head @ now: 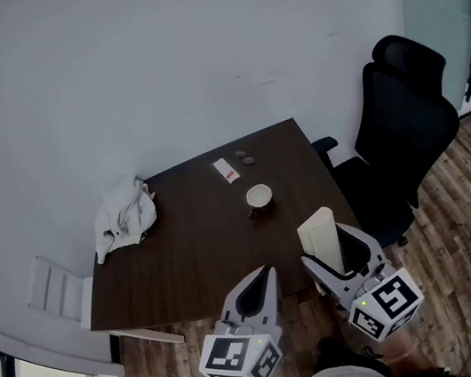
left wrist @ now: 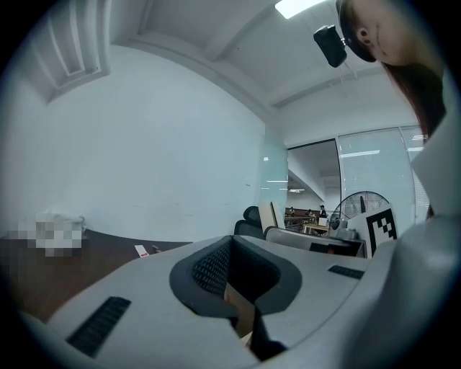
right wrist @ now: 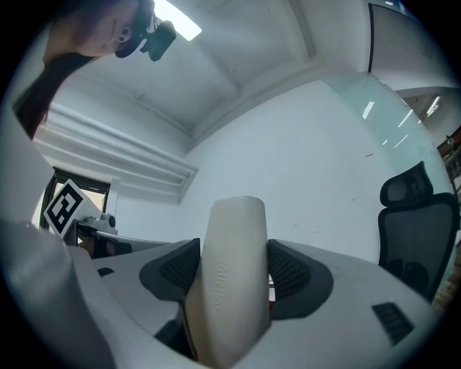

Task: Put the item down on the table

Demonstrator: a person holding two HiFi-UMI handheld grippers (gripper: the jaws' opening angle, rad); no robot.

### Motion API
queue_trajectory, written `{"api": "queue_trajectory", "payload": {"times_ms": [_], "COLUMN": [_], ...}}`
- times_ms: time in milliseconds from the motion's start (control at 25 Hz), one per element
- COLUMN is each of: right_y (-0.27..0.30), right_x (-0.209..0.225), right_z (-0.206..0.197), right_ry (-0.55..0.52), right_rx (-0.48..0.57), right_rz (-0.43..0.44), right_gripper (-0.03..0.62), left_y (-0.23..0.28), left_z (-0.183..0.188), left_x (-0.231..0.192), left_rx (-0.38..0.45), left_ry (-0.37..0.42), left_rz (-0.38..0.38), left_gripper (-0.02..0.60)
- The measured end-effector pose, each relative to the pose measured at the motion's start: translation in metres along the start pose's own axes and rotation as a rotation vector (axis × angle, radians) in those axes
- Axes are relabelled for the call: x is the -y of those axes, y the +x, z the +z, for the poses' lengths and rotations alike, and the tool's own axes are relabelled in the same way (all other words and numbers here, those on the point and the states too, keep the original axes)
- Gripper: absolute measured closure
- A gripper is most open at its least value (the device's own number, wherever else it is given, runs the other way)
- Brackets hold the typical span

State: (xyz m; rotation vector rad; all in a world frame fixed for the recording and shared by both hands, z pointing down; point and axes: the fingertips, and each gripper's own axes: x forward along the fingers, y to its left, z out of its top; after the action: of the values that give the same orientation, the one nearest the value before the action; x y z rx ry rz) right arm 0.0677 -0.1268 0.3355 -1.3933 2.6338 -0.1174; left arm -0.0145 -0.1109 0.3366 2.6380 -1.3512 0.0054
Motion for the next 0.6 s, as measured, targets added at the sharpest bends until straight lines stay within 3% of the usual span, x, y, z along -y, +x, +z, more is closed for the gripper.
{"api": "queue_trajectory", "payload": {"times_ms": [600], "right_y": [0.064], "right_x": [0.039], "right_z": [-0.043], "right_ry": [-0.088], "right_rx": [-0.12], "right_rz": [0.085], "right_gripper": [0.29], "left_y": [0.05], "left_z": [-0.013], "left_x": [-0.033], "left_rx": [-0.027], "left_ry": [-0.028], "left_rz": [0.084], "left_gripper": [0.561]}}
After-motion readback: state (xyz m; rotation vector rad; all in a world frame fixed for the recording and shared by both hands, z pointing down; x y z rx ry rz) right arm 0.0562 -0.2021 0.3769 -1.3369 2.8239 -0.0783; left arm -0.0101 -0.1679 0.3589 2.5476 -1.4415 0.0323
